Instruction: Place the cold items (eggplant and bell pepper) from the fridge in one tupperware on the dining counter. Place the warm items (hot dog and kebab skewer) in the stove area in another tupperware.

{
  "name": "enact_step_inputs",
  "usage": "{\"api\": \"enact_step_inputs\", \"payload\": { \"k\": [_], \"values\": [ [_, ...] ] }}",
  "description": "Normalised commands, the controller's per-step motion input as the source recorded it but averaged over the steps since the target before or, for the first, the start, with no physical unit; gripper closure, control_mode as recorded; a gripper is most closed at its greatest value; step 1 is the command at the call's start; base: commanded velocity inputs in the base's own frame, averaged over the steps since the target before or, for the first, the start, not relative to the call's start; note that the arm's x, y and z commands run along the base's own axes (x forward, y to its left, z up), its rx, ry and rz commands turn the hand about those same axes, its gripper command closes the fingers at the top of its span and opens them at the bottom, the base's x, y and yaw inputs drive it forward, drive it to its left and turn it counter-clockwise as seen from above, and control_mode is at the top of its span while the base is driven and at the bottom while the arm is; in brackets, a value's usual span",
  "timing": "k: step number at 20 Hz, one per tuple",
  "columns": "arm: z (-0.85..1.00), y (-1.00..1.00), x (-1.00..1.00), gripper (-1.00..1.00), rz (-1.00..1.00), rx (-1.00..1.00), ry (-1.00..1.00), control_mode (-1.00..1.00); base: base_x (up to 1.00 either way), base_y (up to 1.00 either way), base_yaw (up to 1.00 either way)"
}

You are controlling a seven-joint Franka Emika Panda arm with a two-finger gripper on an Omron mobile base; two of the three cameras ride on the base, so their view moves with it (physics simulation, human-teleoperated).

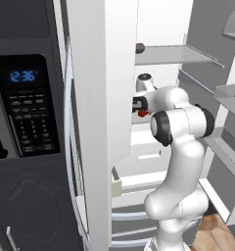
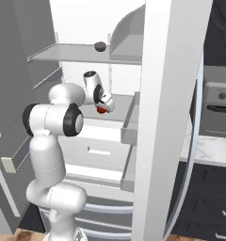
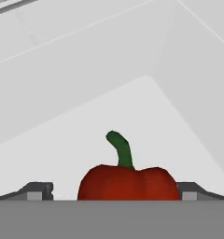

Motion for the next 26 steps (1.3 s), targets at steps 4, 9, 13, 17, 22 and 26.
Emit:
{"api": "enact_step_inputs", "payload": {
  "k": [4,9,13,17,22,26],
  "values": [
    [-0.27,0.0,0.0,-1.0,0.0,0.0,-0.01,-1.0,0.0,0.0,0.0],
    [-0.34,0.0,0.0,1.0,0.0,0.0,0.0,-1.0,0.0,0.0,0.0],
    [-0.17,0.0,0.0,1.0,0.0,0.0,0.01,-1.0,0.0,0.0,0.0],
    [-0.03,0.0,-0.42,1.0,0.0,0.0,-0.14,-1.0,0.0,0.0,0.0],
    [0.32,0.0,-0.84,1.0,0.01,0.0,-0.33,-1.0,0.0,0.0,0.0],
    [0.7,0.0,-0.86,1.0,0.04,0.0,-0.27,-1.0,0.0,0.0,0.0]
  ]
}}
